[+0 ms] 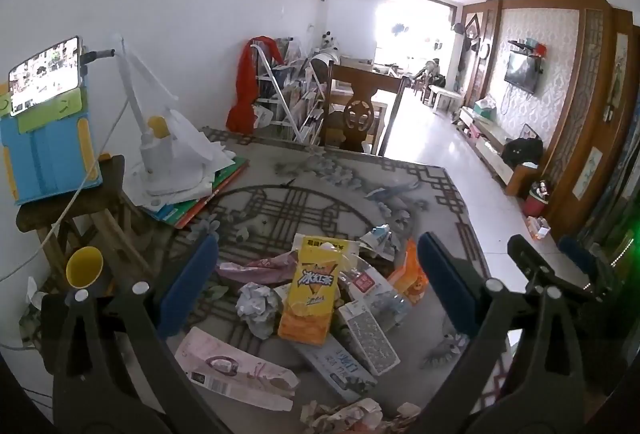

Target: Collect trash

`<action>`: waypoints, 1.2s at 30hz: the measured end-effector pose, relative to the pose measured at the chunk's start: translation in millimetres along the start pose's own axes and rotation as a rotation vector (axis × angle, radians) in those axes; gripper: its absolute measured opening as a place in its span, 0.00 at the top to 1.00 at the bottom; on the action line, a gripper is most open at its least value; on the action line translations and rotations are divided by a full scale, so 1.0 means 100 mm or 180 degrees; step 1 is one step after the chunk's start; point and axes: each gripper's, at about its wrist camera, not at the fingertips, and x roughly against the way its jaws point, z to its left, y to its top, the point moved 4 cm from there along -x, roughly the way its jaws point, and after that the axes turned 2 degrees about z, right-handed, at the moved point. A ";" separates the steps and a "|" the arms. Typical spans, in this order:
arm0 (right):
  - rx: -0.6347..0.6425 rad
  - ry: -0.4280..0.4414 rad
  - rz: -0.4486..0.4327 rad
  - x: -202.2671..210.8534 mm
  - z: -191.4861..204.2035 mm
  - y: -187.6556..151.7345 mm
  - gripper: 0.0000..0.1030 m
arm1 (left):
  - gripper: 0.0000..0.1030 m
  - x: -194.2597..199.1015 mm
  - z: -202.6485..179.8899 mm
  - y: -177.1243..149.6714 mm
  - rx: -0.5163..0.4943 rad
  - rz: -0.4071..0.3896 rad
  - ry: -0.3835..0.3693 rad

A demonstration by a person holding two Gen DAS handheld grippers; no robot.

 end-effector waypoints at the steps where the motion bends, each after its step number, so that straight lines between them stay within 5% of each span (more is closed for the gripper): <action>1: 0.0002 -0.0005 -0.0001 0.01 0.00 0.00 0.07 | 0.05 0.00 0.00 -0.01 0.0000 -0.0002 -0.0001; 36: -0.0036 -0.0043 0.0039 0.01 -0.10 -0.01 0.07 | 0.05 -0.06 -0.06 -0.05 0.0008 0.0042 -0.0033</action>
